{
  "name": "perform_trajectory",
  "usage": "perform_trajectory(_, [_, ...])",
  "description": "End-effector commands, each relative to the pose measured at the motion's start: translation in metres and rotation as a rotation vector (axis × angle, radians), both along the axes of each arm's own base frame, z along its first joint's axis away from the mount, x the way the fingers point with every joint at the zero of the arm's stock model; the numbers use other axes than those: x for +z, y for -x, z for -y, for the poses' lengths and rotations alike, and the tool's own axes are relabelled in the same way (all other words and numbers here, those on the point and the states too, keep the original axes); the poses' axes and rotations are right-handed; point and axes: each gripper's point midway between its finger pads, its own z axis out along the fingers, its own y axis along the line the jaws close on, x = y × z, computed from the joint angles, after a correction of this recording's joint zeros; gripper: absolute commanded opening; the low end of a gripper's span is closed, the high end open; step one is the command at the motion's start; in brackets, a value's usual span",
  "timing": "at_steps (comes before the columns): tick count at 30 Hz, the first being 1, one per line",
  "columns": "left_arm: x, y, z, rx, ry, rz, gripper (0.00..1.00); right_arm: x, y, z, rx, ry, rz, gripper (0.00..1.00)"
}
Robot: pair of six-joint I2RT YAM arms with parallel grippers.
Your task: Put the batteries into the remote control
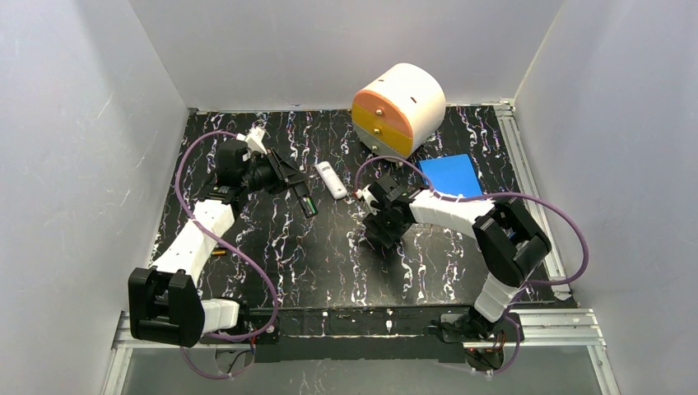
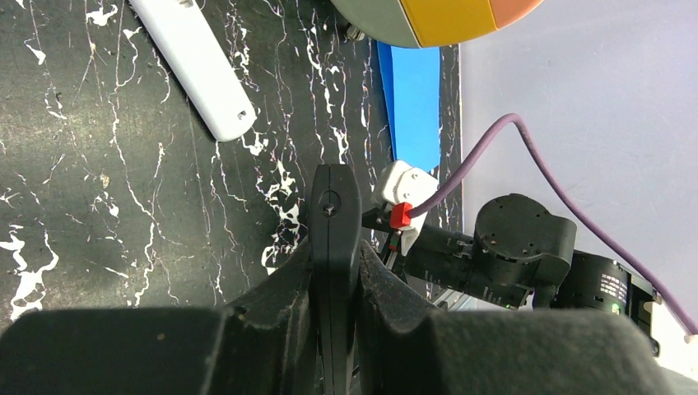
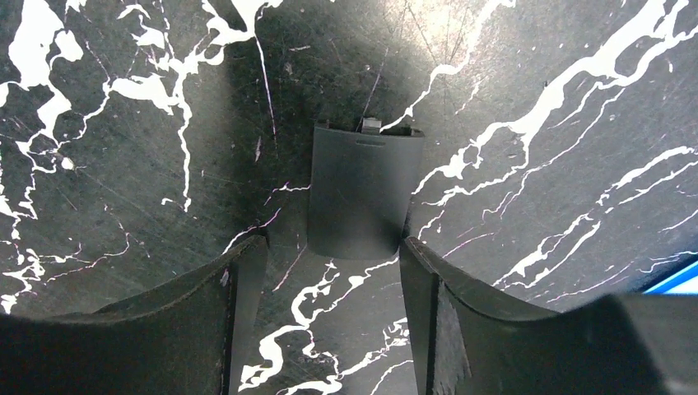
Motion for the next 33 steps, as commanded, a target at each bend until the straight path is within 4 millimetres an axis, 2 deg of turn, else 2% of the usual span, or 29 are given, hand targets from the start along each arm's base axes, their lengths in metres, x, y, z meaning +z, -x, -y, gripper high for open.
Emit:
perform_trajectory(1, [0.014,-0.003,0.000,-0.010,0.004,0.045,0.00,-0.004,-0.012,0.001,-0.015,0.005,0.029,0.68])
perform_trajectory(5, [0.013,-0.003,0.000,-0.014,0.003,0.044,0.00,-0.011,-0.008,0.001,-0.022,-0.002,-0.005,0.67])
perform_trajectory(11, [0.015,-0.003,0.000,-0.022,0.004,0.056,0.00,-0.024,0.008,0.005,-0.040,0.044,-0.121,0.47])
perform_trajectory(16, [0.015,-0.004,0.001,-0.027,0.010,0.054,0.00,-0.027,0.005,0.017,-0.077,0.105,-0.098,0.41])
perform_trajectory(18, [0.013,-0.005,0.002,-0.030,0.013,0.047,0.00,-0.021,-0.001,0.015,-0.092,0.095,-0.065,0.38])
perform_trajectory(21, [0.012,-0.006,0.004,-0.039,0.026,0.049,0.00,-0.001,-0.014,0.003,-0.108,0.020,0.007,0.36])
perform_trajectory(26, [0.008,-0.007,0.012,-0.057,0.063,0.042,0.00,0.046,-0.025,-0.022,-0.142,-0.163,0.090,0.36])
perform_trajectory(30, [0.004,-0.005,0.028,-0.108,0.053,0.056,0.00,0.088,-0.019,-0.042,-0.118,-0.331,0.104,0.36])
perform_trajectory(33, [0.008,-0.005,0.041,-0.145,0.044,0.104,0.00,0.127,-0.012,-0.059,-0.104,-0.481,0.111,0.36])
